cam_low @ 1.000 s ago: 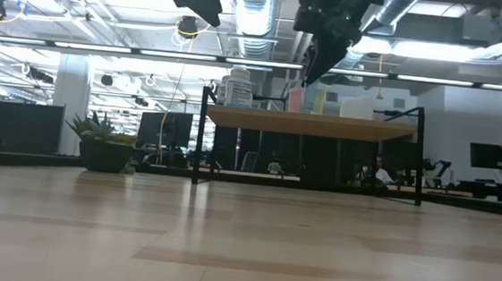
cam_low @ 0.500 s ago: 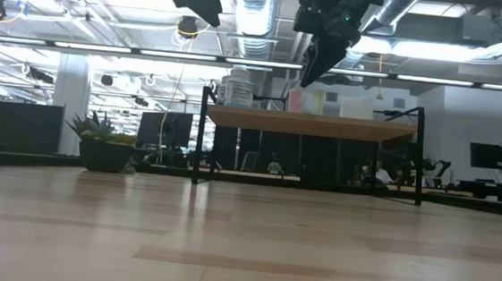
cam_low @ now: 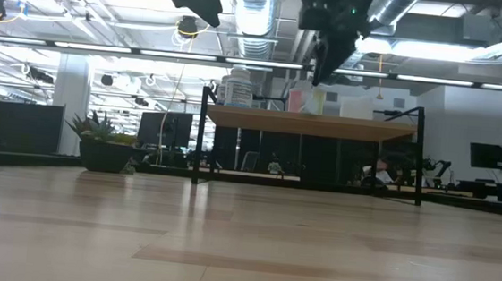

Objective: Pick and place medicine bottles onto shelf by color
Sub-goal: Put the blue pill bottle on the shelf

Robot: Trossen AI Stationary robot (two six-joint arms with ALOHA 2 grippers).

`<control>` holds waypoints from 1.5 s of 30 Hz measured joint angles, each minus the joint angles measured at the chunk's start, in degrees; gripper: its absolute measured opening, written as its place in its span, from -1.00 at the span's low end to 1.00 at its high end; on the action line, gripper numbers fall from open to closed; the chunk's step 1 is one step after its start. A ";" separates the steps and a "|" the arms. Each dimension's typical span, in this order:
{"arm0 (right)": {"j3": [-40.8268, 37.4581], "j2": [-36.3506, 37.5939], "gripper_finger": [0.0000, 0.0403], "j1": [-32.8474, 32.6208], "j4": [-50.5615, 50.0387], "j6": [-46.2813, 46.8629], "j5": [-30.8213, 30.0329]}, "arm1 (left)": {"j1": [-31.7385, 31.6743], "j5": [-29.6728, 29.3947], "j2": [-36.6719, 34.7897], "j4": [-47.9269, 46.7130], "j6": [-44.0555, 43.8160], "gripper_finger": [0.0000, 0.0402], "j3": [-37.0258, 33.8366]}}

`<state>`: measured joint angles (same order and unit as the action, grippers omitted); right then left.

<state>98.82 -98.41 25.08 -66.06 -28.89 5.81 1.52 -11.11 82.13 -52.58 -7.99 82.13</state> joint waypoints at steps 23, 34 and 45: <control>-5.46 17.63 -0.34 -10.24 -12.18 33.49 -7.46 | 0.00 -0.04 0.00 -0.76 0.75 -0.02 0.00; -35.21 31.74 -0.41 -14.24 25.19 44.11 -7.29 | 0.00 -0.04 0.00 -0.17 0.73 -0.02 0.00; -33.33 24.29 0.00 -16.08 32.96 37.71 -7.20 | 0.00 -0.04 0.00 -0.39 0.73 -0.02 0.00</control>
<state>65.50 -74.12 9.00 -33.10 8.82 -1.39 1.52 -11.16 82.13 -52.97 -7.27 82.13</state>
